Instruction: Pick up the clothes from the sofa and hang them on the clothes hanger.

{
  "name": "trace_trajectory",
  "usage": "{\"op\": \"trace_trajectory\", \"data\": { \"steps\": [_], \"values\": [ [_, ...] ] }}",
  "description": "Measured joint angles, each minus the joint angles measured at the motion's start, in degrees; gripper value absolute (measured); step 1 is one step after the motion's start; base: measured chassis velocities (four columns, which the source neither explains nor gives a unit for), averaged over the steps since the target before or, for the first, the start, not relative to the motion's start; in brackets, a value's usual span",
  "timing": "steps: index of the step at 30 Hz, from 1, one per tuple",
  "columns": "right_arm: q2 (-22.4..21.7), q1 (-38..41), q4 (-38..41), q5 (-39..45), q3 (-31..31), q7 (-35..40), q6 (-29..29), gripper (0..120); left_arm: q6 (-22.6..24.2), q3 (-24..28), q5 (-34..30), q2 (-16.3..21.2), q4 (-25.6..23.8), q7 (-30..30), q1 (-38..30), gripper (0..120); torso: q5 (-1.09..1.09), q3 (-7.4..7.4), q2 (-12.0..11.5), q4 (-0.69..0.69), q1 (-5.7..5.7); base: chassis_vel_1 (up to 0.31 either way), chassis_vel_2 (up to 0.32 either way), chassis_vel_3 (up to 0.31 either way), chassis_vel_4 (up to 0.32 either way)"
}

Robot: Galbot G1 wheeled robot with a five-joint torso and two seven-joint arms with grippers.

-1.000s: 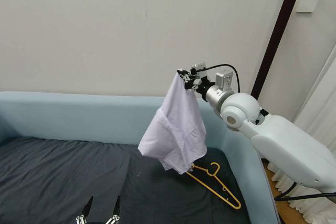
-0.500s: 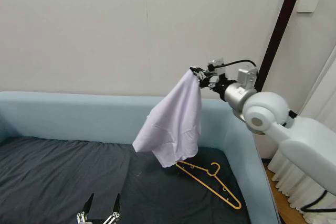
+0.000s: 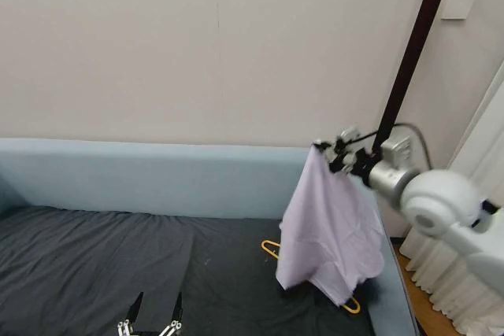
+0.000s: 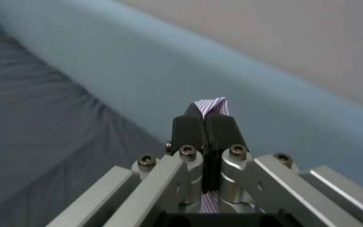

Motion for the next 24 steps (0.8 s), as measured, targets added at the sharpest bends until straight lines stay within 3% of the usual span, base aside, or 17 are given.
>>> {"op": "trace_trajectory", "data": {
  "steps": [2, 4, 5, 9, 10, 14, 17, 20, 22, 24],
  "values": [
    [7.3, -2.4, -6.3, -3.9, -3.3, 0.7, 1.3, 0, -0.2, -0.5, -0.3, 0.1, 0.2, -0.1, 0.3, 93, -0.05, 0.0, 0.0, -0.07, 0.0, 0.0, 0.0, 0.0, 0.0],
    [15.6, -3.7, -14.1, -7.2, -6.3, 1.5, 3.2, 0, -0.3, -0.8, -0.5, 0.0, 0.3, -0.1, 0.6, 93, -0.01, 0.01, 0.0, -0.02, 0.0, 0.0, 0.0, 0.0, 0.0],
    [15.6, -3.7, -14.1, -7.2, -6.3, 1.5, 3.2, 0, -0.3, -0.8, -0.5, 0.0, 0.3, -0.1, 0.6, 93, -0.01, 0.01, 0.0, -0.02, 0.0, 0.0, 0.0, 0.0, 0.0],
    [30.2, -3.0, -28.9, -10.5, -11.4, 4.7, 7.7, 0, -0.6, -1.5, -1.1, -0.1, 0.9, -0.1, 0.8, 93, -0.05, 0.01, 0.0, -0.06, 0.01, 0.0, 0.0, 0.0, 0.0],
    [30.2, -3.0, -28.9, -10.5, -11.4, 4.7, 7.7, 0, -0.6, -1.5, -1.1, -0.1, 0.9, -0.1, 0.8, 93, -0.05, 0.01, 0.0, -0.06, 0.01, 0.0, 0.0, 0.0, 0.0],
    [41.4, -1.0, -38.4, -12.7, -15.3, 6.7, 10.8, 0, -0.6, -2.0, -1.6, -0.1, 1.5, -0.1, 0.4, 93, -0.05, 0.0, 0.0, -0.01, 0.01, 0.0, 0.0, 0.0, 0.0],
    [45.3, -0.6, -43.6, -14.5, -16.5, 7.2, 13.2, 0, -0.6, -2.0, -1.7, -0.1, 1.7, 0.0, 0.3, 93, -0.08, 0.0, 0.0, -0.07, 0.01, 0.0, 0.0, 0.0, 0.0],
    [49.2, 0.5, -49.6, -15.3, -16.9, 8.5, 16.0, 0, -0.6, -2.0, -1.6, -0.3, 2.0, 0.0, 0.3, 93, -0.02, 0.0, 0.0, -0.02, 0.01, 0.0, 0.0, 0.0, 0.0],
    [49.8, 1.3, -52.6, -15.4, -16.9, 9.5, 17.4, 0, -0.6, -2.0, -1.6, -0.5, 2.1, 0.0, 0.3, 93, -0.02, 0.0, 0.0, 0.01, 0.0, 0.0, 0.0, 0.0, 0.0],
    [50.1, 2.9, -58.8, -15.7, -16.5, 10.0, 20.4, 0, -0.7, -1.9, -1.3, -0.7, 2.3, 0.1, 0.3, 93, -0.04, 0.0, 0.0, -0.08, 0.01, 0.0, 0.0, 0.0, 0.0]
  ]
}}
